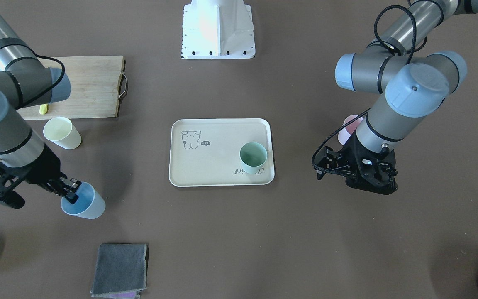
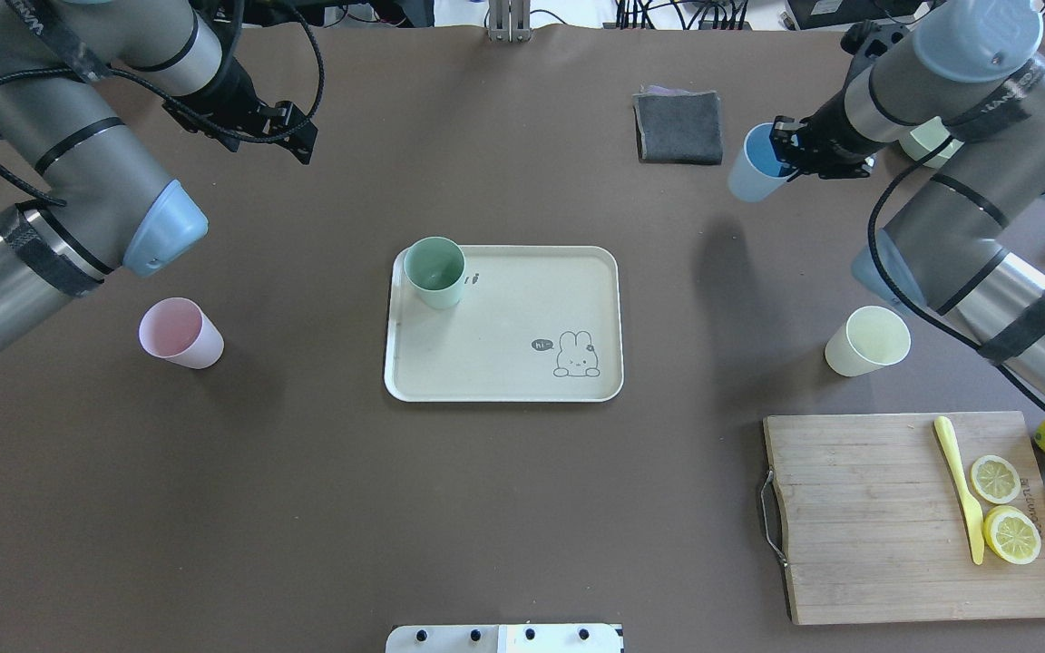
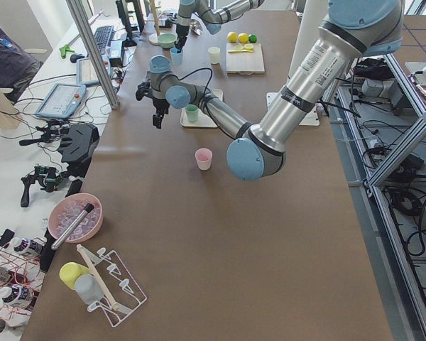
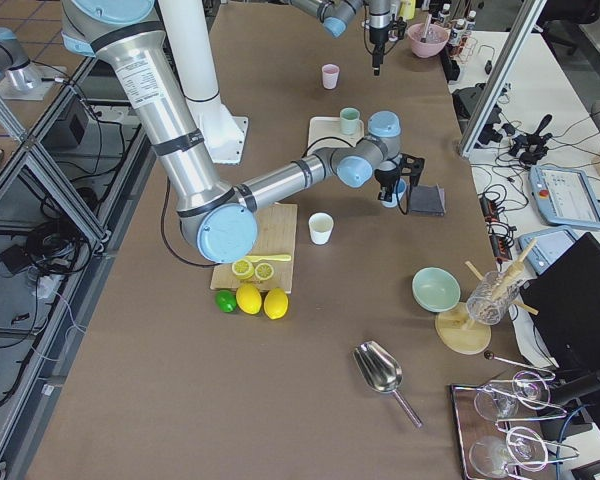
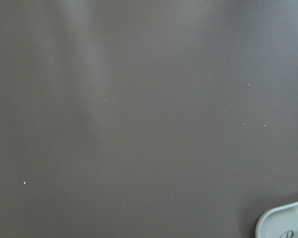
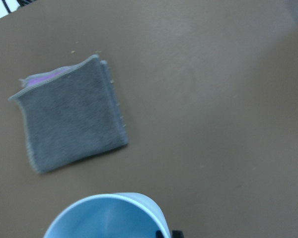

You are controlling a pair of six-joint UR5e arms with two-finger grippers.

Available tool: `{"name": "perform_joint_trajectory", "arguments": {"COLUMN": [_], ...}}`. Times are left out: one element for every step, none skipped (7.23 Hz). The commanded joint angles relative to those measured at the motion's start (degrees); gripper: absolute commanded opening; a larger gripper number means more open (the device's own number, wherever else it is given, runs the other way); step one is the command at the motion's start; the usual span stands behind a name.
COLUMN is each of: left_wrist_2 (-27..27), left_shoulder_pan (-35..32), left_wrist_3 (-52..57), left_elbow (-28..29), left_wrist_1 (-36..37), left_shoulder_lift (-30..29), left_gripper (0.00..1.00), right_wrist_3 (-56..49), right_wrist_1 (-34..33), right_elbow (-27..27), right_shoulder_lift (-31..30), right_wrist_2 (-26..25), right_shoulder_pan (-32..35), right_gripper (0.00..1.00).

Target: Place all cups on tray

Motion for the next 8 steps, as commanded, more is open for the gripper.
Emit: {"name": "perform_joint_trajectory", "arguments": {"left_wrist_2": [0.4,0.4,0.4,0.4,0.4,0.4,0.4,0.4], "left_shoulder_pan": [0.0,0.0,0.0,0.0,0.0,0.0,0.1,0.1], "left_wrist_3": [0.0,-0.1,-0.1,-0.1,-0.1,-0.1,-0.1,-0.1], "left_elbow": [0.2,0.1,0.1,0.1,0.1,0.0,-0.1,-0.1], "left_wrist_1": [0.0,0.0,0.0,0.0,0.0,0.0,-0.1,-0.8], "left_shoulder_lift": [0.0,0.0,0.0,0.0,0.0,0.1,0.4,0.8], "left_gripper": [0.99,0.99,0.99,0.99,0.99,0.99,0.99,0.99], "right_wrist_3": [6.2,8.7,11.0,11.1,11.2,11.2,10.5,10.1], "right_wrist_1": [-1.8,-8.4,-14.7,-15.0,-15.0,-15.3,-15.4,-15.4], "right_elbow": [2.8,2.8,2.5,2.4,2.3,2.2,2.3,2.8], "right_shoulder_lift": [4.2,8.2,11.9,12.2,12.2,12.2,12.0,11.8], "right_wrist_2": [-8.7,-8.8,-9.0,-9.0,-9.0,-10.7,-14.8,-14.7], "right_shoulder_pan": [-10.5,-12.8,-14.3,-15.1,-15.6,-16.3,-17.0,-16.3], "right_gripper": [0.0,0.0,0.0,0.0,0.18,0.73,1.0,1.0]}}
